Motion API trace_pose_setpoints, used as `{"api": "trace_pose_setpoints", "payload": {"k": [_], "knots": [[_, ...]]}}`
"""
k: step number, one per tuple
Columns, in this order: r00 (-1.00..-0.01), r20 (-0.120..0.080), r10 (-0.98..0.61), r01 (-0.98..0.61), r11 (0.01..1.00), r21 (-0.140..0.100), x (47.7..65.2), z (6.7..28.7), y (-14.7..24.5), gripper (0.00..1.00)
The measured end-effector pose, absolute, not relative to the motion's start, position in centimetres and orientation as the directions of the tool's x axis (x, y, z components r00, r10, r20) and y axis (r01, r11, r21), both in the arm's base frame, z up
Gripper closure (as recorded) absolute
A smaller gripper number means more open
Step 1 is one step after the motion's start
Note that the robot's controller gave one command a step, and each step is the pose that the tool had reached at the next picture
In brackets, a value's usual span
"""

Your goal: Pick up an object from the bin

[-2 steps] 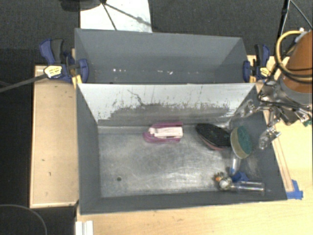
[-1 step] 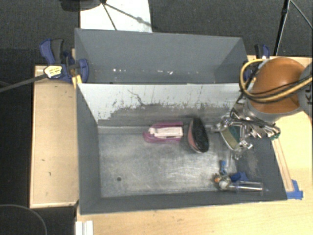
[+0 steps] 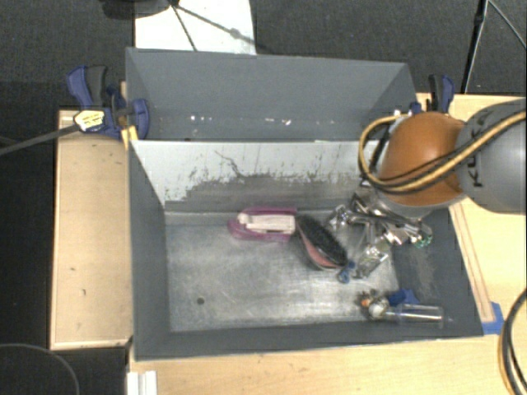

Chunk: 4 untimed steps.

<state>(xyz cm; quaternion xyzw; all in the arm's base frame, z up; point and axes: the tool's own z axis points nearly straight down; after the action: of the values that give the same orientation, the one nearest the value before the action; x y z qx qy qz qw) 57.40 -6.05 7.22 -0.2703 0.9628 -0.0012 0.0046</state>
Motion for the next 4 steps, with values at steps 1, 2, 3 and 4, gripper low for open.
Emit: {"api": "trace_pose_setpoints", "payload": {"k": [1,2,3,4], "knots": [[-0.833,-0.003,-0.553,-0.553,0.833,-0.001,52.5,13.2,-5.1,0.00],[-0.848,-0.005,-0.530,-0.530,0.848,-0.004,57.0,10.1,-6.7,0.00],[-0.909,-0.007,-0.416,-0.416,0.909,-0.005,57.0,7.3,-4.9,0.00],[-0.908,-0.017,-0.418,-0.418,0.909,-0.008,57.3,7.6,-4.8,1.00]]}}
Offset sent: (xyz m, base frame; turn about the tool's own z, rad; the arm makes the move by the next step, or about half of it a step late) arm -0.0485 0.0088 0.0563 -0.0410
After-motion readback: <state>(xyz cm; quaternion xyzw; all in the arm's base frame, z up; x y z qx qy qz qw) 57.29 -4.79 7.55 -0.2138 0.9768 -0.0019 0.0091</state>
